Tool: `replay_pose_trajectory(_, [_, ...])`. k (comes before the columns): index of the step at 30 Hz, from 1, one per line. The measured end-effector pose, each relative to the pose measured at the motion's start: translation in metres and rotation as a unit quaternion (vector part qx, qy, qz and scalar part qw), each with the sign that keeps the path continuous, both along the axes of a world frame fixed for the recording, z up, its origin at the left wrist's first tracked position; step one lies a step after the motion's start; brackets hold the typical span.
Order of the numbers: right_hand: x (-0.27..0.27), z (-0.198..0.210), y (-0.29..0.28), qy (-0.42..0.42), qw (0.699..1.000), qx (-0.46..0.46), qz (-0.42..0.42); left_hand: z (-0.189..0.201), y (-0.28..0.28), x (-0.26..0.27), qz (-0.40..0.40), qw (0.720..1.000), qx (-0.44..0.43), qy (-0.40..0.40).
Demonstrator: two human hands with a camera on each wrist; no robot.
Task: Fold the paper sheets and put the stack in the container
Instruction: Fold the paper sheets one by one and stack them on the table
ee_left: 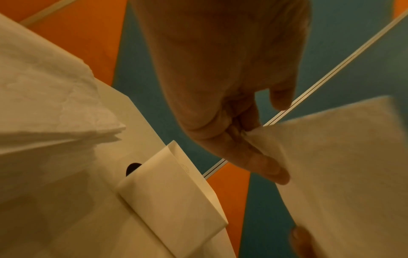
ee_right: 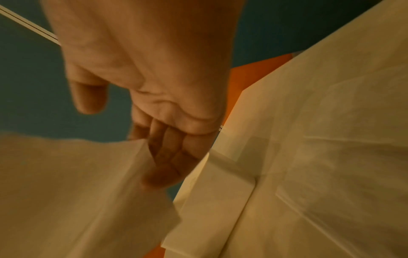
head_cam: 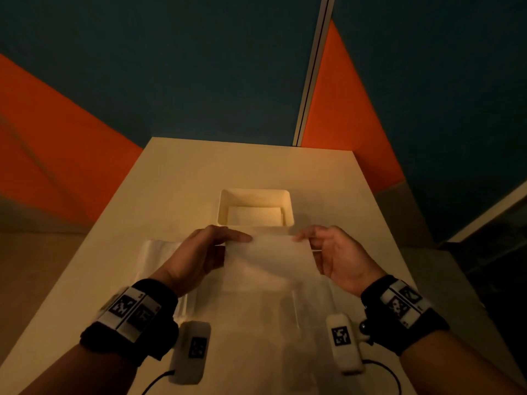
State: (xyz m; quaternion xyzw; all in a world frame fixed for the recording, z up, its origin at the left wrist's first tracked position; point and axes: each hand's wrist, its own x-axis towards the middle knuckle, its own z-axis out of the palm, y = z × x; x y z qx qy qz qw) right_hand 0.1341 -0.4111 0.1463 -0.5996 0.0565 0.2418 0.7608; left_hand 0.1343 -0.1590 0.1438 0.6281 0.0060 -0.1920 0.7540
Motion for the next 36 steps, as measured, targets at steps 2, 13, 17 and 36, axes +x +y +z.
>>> replay_pose_trajectory(2, [-0.001, -0.002, 0.003, -0.03, 0.998, -0.061, 0.017, 0.001, -0.001, -0.002, -0.015, 1.0, 0.022, -0.005])
replay_pose_trajectory(13, [0.002, -0.01, 0.034, -0.144, 0.94, -0.205, 0.23, -0.008, -0.007, -0.022, -0.258, 0.949, 0.18, -0.012])
replay_pose_trajectory(17, [0.011, -0.024, 0.022, -0.112, 0.943, -0.275, 0.151, -0.012, 0.024, -0.028, -0.05, 0.986, 0.158, 0.02])
replay_pose_trajectory(36, [0.003, -0.108, -0.048, -0.048, 0.706, -0.684, 0.18, -0.037, 0.105, -0.04, 0.127, 0.903, 0.411, 0.0])
